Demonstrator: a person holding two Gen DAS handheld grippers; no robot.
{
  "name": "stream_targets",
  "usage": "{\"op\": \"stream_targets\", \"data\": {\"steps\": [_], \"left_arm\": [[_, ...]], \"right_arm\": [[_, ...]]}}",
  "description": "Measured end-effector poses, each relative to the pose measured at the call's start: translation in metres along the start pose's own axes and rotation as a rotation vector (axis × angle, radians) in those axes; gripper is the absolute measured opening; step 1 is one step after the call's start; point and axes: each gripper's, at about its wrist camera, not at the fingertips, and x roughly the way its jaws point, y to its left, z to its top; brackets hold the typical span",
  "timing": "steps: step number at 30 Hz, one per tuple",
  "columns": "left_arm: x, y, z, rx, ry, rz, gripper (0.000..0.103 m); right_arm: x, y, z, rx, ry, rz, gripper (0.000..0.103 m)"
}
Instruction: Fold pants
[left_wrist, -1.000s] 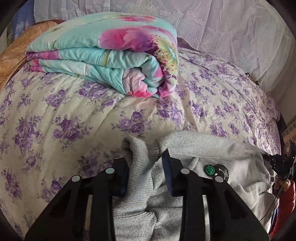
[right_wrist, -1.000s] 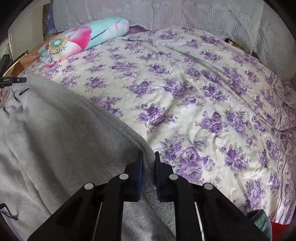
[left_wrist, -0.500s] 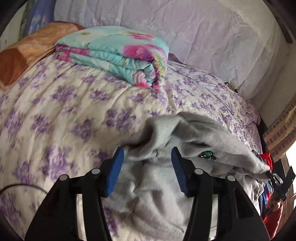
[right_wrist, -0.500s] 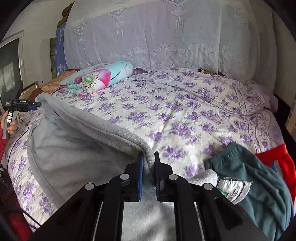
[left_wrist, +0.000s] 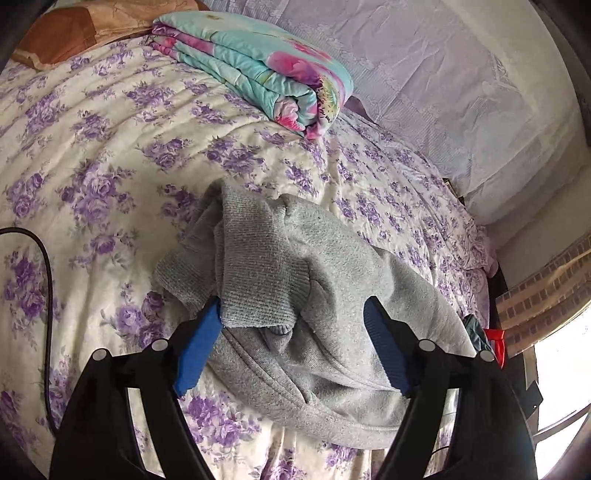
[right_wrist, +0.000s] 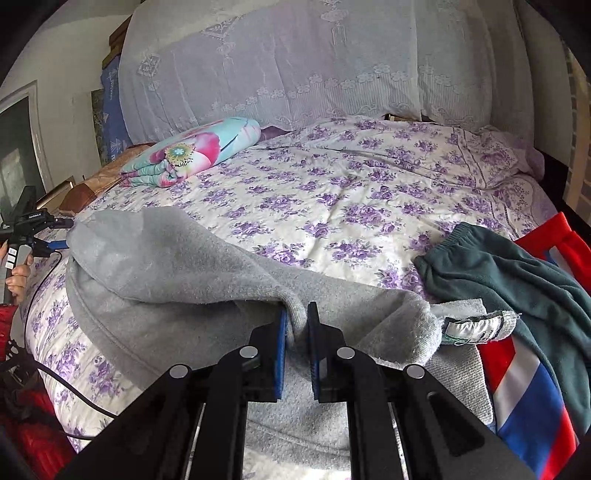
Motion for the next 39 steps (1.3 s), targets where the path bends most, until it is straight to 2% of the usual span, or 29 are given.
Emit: {"op": "stream_targets", "data": {"steps": [3, 5, 6, 8, 11, 14, 17, 19, 20, 23, 24, 27, 28, 30, 32, 33, 36, 39], "left_arm": [[0.008, 0.006, 0.001, -0.027, 0.029, 0.008, 0.073], [0.010, 0.005, 0.005, -0.019, 0.032, 0.034, 0.057], [0.009, 0.004, 0.009, -0.012, 0.033, 0.035, 0.055], [0.002, 0.001, 0.019, 0.001, 0.031, 0.012, 0.043], [-0.017, 0.000, 0.031, -0.006, 0.003, -0.033, 0.041], [-0.034, 0.010, 0.035, -0.008, 0.002, -0.083, 0.039], [-0.024, 0.029, 0.022, 0.022, 0.069, -0.052, 0.039], [-0.007, 0.047, 0.008, 0.011, 0.128, -0.015, 0.039], [-0.003, 0.055, 0.002, -0.001, 0.138, -0.020, 0.040], [-0.011, 0.065, -0.004, -0.034, 0.119, -0.055, 0.040], [-0.017, 0.062, -0.005, -0.021, 0.102, -0.036, 0.041], [-0.046, 0.038, -0.010, 0.103, -0.008, 0.174, 0.039], [-0.055, 0.027, -0.012, 0.149, -0.047, 0.214, 0.039], [-0.068, -0.001, -0.018, 0.233, -0.094, 0.199, 0.041], [-0.069, -0.033, -0.026, 0.321, -0.118, 0.151, 0.057], [-0.063, -0.050, -0.030, 0.365, -0.122, 0.133, 0.062], [-0.027, -0.097, -0.051, 0.509, -0.075, 0.099, 0.064], [0.020, -0.117, -0.076, 0.611, 0.014, 0.127, 0.064]], "right_arm": [[0.001, -0.002, 0.001, 0.010, -0.002, 0.002, 0.011], [-0.001, -0.001, 0.005, 0.002, -0.003, -0.003, 0.011], [-0.004, 0.000, 0.007, -0.008, -0.005, -0.007, 0.011], [-0.013, 0.003, 0.012, -0.025, -0.012, -0.008, 0.011], [-0.028, 0.006, 0.014, -0.042, -0.022, -0.019, 0.011], [-0.037, 0.010, 0.001, -0.058, 0.017, -0.003, 0.011], [-0.031, 0.016, -0.025, -0.067, 0.092, 0.024, 0.011], [-0.022, 0.020, -0.044, -0.051, 0.138, 0.038, 0.011], [-0.017, 0.021, -0.051, -0.044, 0.159, 0.041, 0.011], [-0.005, 0.021, -0.067, -0.031, 0.201, 0.046, 0.011], [-0.003, 0.021, -0.069, -0.030, 0.203, 0.046, 0.011], [-0.004, 0.022, -0.071, -0.025, 0.201, 0.049, 0.011], [-0.004, 0.023, -0.072, -0.027, 0.202, 0.046, 0.011], [-0.003, 0.022, -0.071, -0.026, 0.203, 0.041, 0.012], [-0.004, 0.021, -0.073, -0.019, 0.200, 0.039, 0.012], [-0.005, 0.021, -0.074, -0.011, 0.197, 0.038, 0.012], [-0.006, 0.022, -0.077, -0.003, 0.192, 0.027, 0.012], [-0.006, 0.022, -0.081, 0.009, 0.193, 0.016, 0.012]]}}
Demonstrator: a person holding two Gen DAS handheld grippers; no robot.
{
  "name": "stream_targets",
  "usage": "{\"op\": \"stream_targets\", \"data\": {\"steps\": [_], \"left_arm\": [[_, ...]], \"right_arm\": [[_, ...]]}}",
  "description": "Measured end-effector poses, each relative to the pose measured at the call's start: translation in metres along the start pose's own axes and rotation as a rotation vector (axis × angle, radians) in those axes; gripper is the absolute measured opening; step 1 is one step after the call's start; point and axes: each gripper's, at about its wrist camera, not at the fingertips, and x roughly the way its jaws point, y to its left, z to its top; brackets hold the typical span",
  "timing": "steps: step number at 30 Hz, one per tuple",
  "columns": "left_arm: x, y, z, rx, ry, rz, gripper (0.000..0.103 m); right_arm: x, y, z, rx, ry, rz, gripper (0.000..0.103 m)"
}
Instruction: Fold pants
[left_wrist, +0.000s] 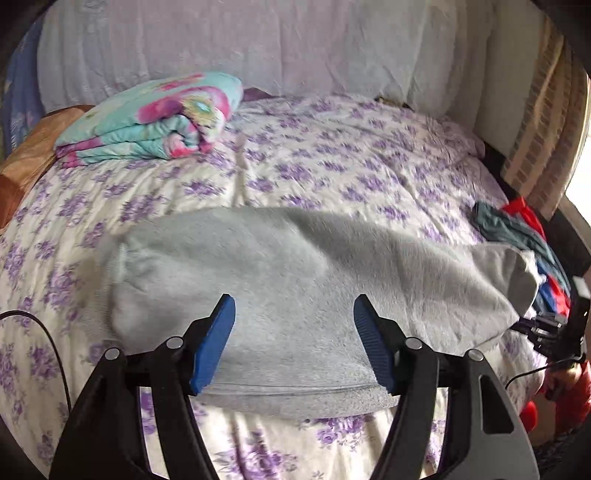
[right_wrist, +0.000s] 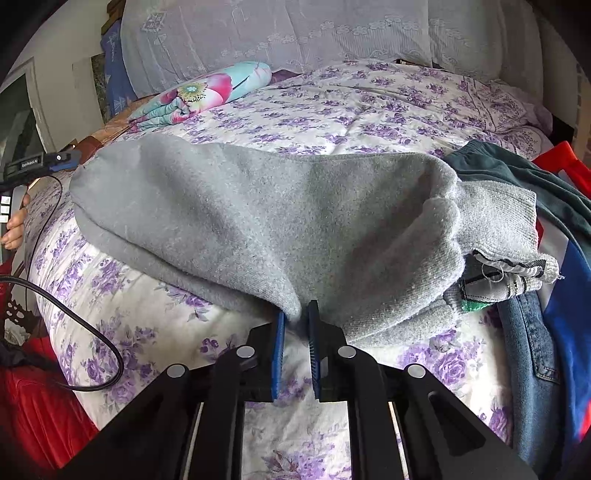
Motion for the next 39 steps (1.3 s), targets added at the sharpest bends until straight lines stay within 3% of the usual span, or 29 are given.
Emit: {"op": "stream_targets", "data": {"steps": [3, 7, 9, 12, 14, 17, 20, 21, 23, 25, 27, 29, 33, 36, 38, 39], "left_arm": [[0.048, -0.006, -0.029, 0.058, 0.147, 0.087, 0.064], [0.037, -0.006, -0.057, 0.112, 0.101, 0.106, 0.065], [0.029, 0.001, -0.061, 0.078, 0.097, 0.078, 0.065], [0.024, 0.001, -0.064, 0.062, 0.089, 0.068, 0.065], [0.023, -0.003, -0.064, 0.065, 0.085, 0.089, 0.065], [0.013, -0.009, -0.060, 0.056, 0.086, 0.105, 0.065], [-0.007, -0.009, -0.045, 0.015, 0.045, 0.068, 0.065], [-0.012, -0.010, -0.039, 0.015, 0.025, 0.063, 0.066], [-0.016, -0.014, -0.027, 0.029, -0.013, 0.068, 0.080], [-0.005, -0.019, -0.018, 0.038, -0.021, 0.081, 0.087], [0.022, -0.020, -0.017, 0.034, 0.038, 0.066, 0.087], [0.057, -0.018, -0.026, 0.027, 0.124, 0.089, 0.088], [0.063, -0.031, -0.045, 0.126, 0.027, 0.173, 0.093], [0.062, -0.022, -0.043, 0.092, 0.026, 0.120, 0.096], [0.063, -0.024, -0.043, 0.102, 0.029, 0.127, 0.098], [0.063, -0.026, -0.043, 0.108, 0.027, 0.134, 0.098]], "right_arm": [[-0.005, 0.003, 0.002, -0.013, 0.005, -0.008, 0.018], [-0.040, 0.016, 0.027, -0.039, -0.097, 0.075, 0.022], [-0.056, 0.032, 0.049, -0.072, -0.188, 0.115, 0.040], [-0.047, 0.063, 0.091, -0.094, -0.263, 0.129, 0.052], [-0.019, 0.085, 0.120, -0.081, -0.247, 0.131, 0.052], [0.041, 0.116, 0.151, -0.073, -0.154, 0.107, 0.052], [0.107, 0.137, 0.150, -0.076, 0.032, 0.113, 0.053], [0.128, 0.140, 0.144, -0.072, 0.103, 0.123, 0.063], [0.133, 0.144, 0.132, -0.089, 0.069, 0.114, 0.067], [0.115, 0.135, 0.131, -0.049, 0.041, 0.149, 0.066], [0.082, 0.114, 0.124, 0.019, -0.049, 0.178, 0.066], [0.041, 0.084, 0.111, 0.067, -0.135, 0.113, 0.066], [-0.028, 0.014, 0.064, 0.225, -0.240, -0.074, 0.066], [-0.030, -0.031, 0.041, 0.318, -0.168, -0.129, 0.068], [0.000, -0.064, 0.026, 0.407, -0.054, -0.110, 0.066], [0.008, -0.075, 0.019, 0.438, -0.064, -0.084, 0.061]]}}
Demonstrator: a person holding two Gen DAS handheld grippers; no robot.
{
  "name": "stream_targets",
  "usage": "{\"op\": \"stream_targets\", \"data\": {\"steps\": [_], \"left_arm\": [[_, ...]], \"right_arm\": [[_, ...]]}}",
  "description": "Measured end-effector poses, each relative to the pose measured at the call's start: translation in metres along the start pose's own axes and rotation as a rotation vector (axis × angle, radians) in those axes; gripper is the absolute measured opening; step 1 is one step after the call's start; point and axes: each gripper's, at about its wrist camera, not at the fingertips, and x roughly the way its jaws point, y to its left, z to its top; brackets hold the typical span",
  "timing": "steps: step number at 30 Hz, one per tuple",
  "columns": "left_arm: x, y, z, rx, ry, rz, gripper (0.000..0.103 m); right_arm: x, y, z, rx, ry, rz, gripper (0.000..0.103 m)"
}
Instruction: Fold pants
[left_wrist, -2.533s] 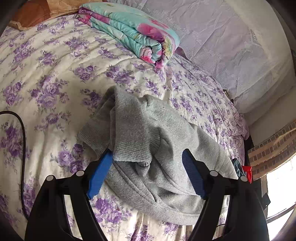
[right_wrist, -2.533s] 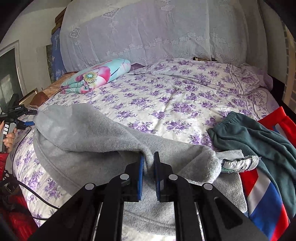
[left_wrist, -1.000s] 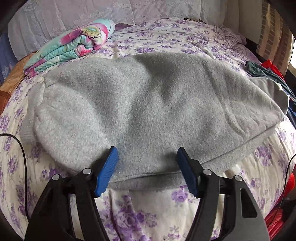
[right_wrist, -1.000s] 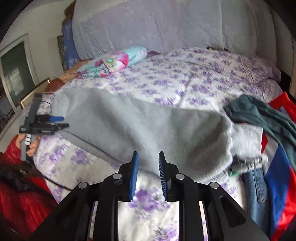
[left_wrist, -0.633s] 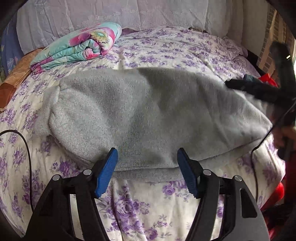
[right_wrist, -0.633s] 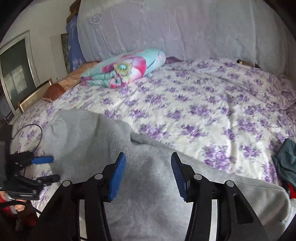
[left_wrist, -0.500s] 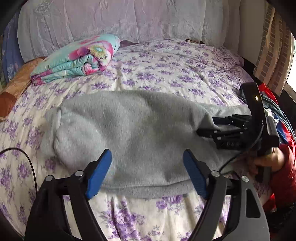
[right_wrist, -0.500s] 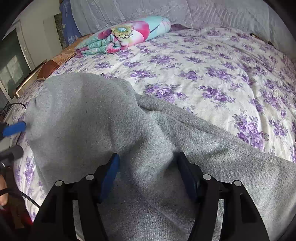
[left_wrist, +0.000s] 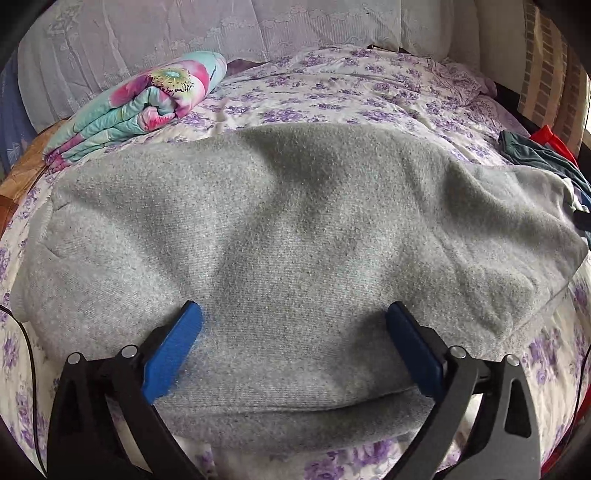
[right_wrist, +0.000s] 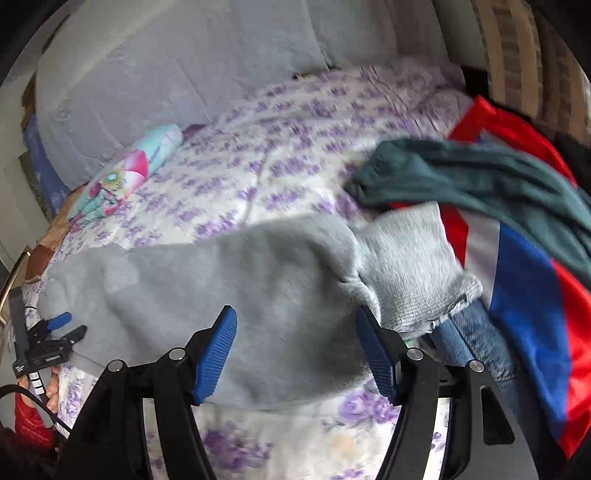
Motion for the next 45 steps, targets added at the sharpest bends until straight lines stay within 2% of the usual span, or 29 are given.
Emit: {"op": "stream_targets", "data": {"steps": [2, 5, 7, 10, 12, 14, 16, 17, 20, 23, 26, 28, 30, 32, 34, 37, 39, 42, 45], "left_arm": [[-0.001, 0.000, -0.001, -0.001, -0.001, 0.003, 0.098], [-0.006, 0.002, -0.002, -0.017, 0.006, 0.005, 0.098], [-0.016, 0.001, 0.000, -0.027, 0.006, -0.014, 0.098], [-0.043, -0.011, 0.009, -0.016, -0.066, -0.058, 0.098], [-0.056, -0.028, 0.015, 0.031, -0.118, -0.031, 0.098], [-0.051, -0.043, 0.014, 0.092, -0.120, 0.018, 0.098], [-0.024, -0.051, 0.006, 0.128, -0.037, 0.051, 0.098], [-0.009, -0.050, 0.000, 0.123, 0.016, 0.043, 0.099], [-0.012, -0.029, -0.001, 0.020, 0.019, -0.050, 0.099], [-0.021, -0.011, 0.001, -0.079, 0.006, -0.082, 0.098], [-0.035, -0.008, 0.016, -0.133, -0.038, -0.164, 0.098], [-0.043, -0.022, 0.034, -0.102, -0.069, -0.190, 0.098], [-0.046, -0.044, 0.052, -0.024, -0.102, -0.175, 0.098], [-0.040, -0.068, 0.059, 0.056, -0.100, -0.151, 0.098], [-0.023, -0.083, 0.055, 0.106, -0.058, -0.134, 0.098], [0.010, -0.083, 0.026, 0.102, 0.036, -0.113, 0.099], [0.007, -0.068, 0.018, 0.042, 0.026, -0.158, 0.099], [0.008, -0.050, 0.013, -0.032, 0.030, -0.170, 0.099], [0.008, -0.055, 0.013, -0.013, 0.026, -0.136, 0.099]], "right_arm": [[-0.005, -0.004, -0.001, -0.001, -0.029, 0.022, 0.057], [-0.025, 0.006, -0.001, 0.023, -0.082, 0.042, 0.058], [-0.040, 0.027, 0.000, -0.045, -0.122, 0.056, 0.058], [-0.047, 0.074, 0.001, -0.186, -0.155, 0.046, 0.067], [-0.035, 0.100, -0.001, -0.274, -0.142, 0.022, 0.069], [-0.011, 0.116, -0.007, -0.323, -0.088, -0.022, 0.070], [0.017, 0.118, -0.019, -0.336, 0.031, -0.031, 0.070], [0.027, 0.116, -0.028, -0.339, 0.068, -0.036, 0.073], [0.018, 0.112, -0.036, -0.328, 0.028, -0.021, 0.075], [-0.010, 0.103, -0.032, -0.281, -0.043, 0.032, 0.075], [-0.034, 0.091, -0.025, -0.241, -0.110, 0.019, 0.075], [-0.039, 0.088, -0.017, -0.226, -0.136, -0.003, 0.075], [-0.034, 0.096, -0.002, -0.226, -0.149, -0.006, 0.075], [-0.027, 0.115, 0.015, -0.257, -0.167, 0.068, 0.075], [-0.013, 0.141, 0.032, -0.307, -0.173, 0.107, 0.075], [0.018, 0.182, 0.053, -0.422, -0.126, 0.175, 0.074], [0.042, 0.208, 0.061, -0.501, -0.072, 0.190, 0.067], [0.077, 0.240, 0.064, -0.610, 0.011, 0.199, 0.055], [0.102, 0.261, 0.055, -0.707, 0.068, 0.199, 0.055]]}}
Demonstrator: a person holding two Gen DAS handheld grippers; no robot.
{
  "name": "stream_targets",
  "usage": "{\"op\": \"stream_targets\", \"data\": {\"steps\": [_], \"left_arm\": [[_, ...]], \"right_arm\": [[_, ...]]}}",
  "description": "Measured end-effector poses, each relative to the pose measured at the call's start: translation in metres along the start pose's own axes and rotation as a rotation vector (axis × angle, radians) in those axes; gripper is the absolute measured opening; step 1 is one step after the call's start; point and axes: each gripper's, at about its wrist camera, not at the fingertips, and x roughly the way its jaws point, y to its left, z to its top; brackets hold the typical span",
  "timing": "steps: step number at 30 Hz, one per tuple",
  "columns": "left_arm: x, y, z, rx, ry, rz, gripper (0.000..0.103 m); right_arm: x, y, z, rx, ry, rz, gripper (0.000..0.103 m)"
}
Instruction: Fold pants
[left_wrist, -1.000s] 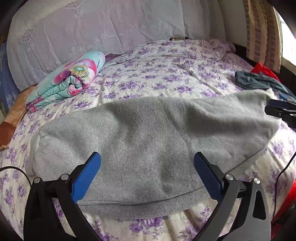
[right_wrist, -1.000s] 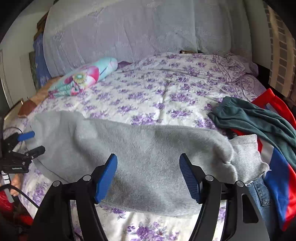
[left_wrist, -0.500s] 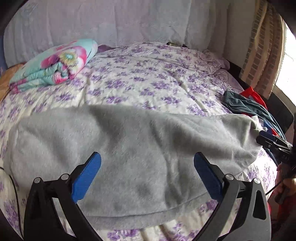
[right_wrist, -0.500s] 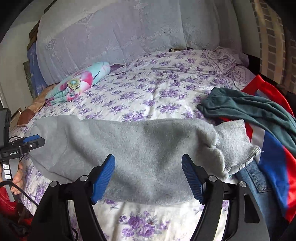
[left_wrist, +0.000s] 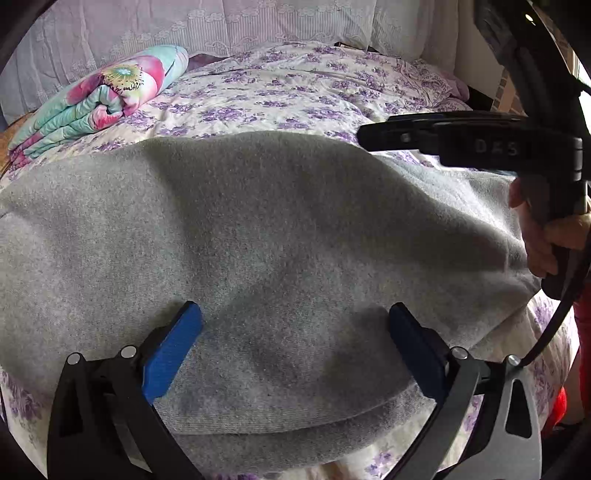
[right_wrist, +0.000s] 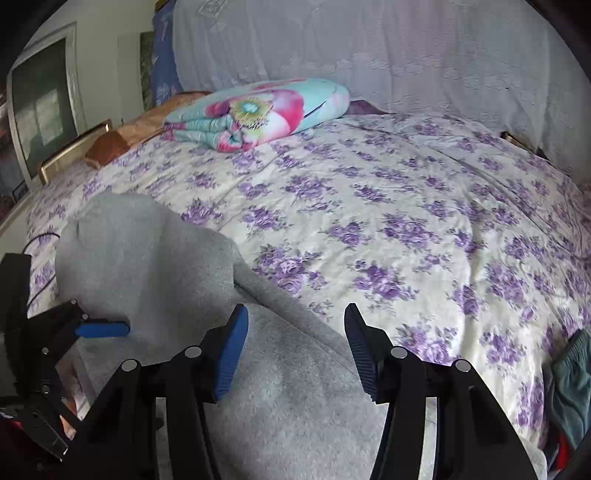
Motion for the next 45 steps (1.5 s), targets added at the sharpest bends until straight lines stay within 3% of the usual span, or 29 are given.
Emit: {"op": "stream_targets", "data": {"steps": [4, 11, 13, 17, 21, 25, 30, 34, 36, 37, 39, 40, 42, 45], "left_arm": [[0.001, -0.004, -0.001, 0.020, 0.000, 0.020, 0.099], [0.003, -0.002, 0.001, 0.020, 0.001, 0.008, 0.099], [0.004, -0.002, 0.001, 0.022, 0.002, 0.007, 0.099], [0.004, -0.001, 0.002, 0.020, 0.001, 0.005, 0.099], [0.004, -0.004, 0.002, 0.014, 0.001, 0.002, 0.099], [0.004, -0.004, 0.002, 0.013, 0.000, 0.003, 0.099], [-0.003, -0.001, 0.001, -0.018, -0.026, 0.005, 0.099], [-0.022, 0.012, 0.013, -0.061, -0.092, 0.073, 0.099], [-0.028, 0.021, 0.021, -0.065, -0.113, 0.167, 0.099], [-0.024, 0.028, 0.023, -0.072, -0.099, 0.223, 0.099], [0.002, 0.043, 0.020, -0.072, -0.013, 0.296, 0.099], [0.017, 0.050, 0.015, -0.075, 0.018, 0.278, 0.099], [0.007, 0.056, 0.018, -0.107, -0.014, 0.236, 0.099], [0.001, 0.051, 0.013, -0.102, -0.041, 0.243, 0.098]], "right_arm": [[0.020, 0.016, -0.009, -0.065, 0.054, 0.019, 0.053], [0.015, 0.023, -0.020, -0.097, 0.040, 0.022, 0.047], [0.018, 0.024, -0.021, -0.109, 0.050, 0.009, 0.039], [0.011, 0.011, -0.015, -0.082, 0.021, -0.019, 0.008], [0.013, -0.021, -0.009, 0.038, 0.031, -0.015, 0.005], [0.028, -0.018, -0.015, 0.033, 0.056, -0.045, 0.006], [-0.022, -0.005, -0.006, 0.098, -0.099, 0.028, 0.007], [-0.017, 0.023, -0.012, 0.048, -0.051, 0.089, 0.007], [0.007, 0.026, -0.020, 0.052, 0.011, 0.052, 0.007], [0.023, 0.022, -0.024, 0.079, 0.053, 0.060, 0.007], [0.027, 0.015, -0.027, 0.133, 0.051, 0.091, 0.005], [0.021, 0.012, -0.025, 0.152, 0.043, 0.091, 0.005], [-0.001, 0.012, -0.027, 0.165, -0.030, 0.046, 0.010], [-0.044, 0.013, -0.045, 0.193, -0.111, 0.085, 0.016]]}}
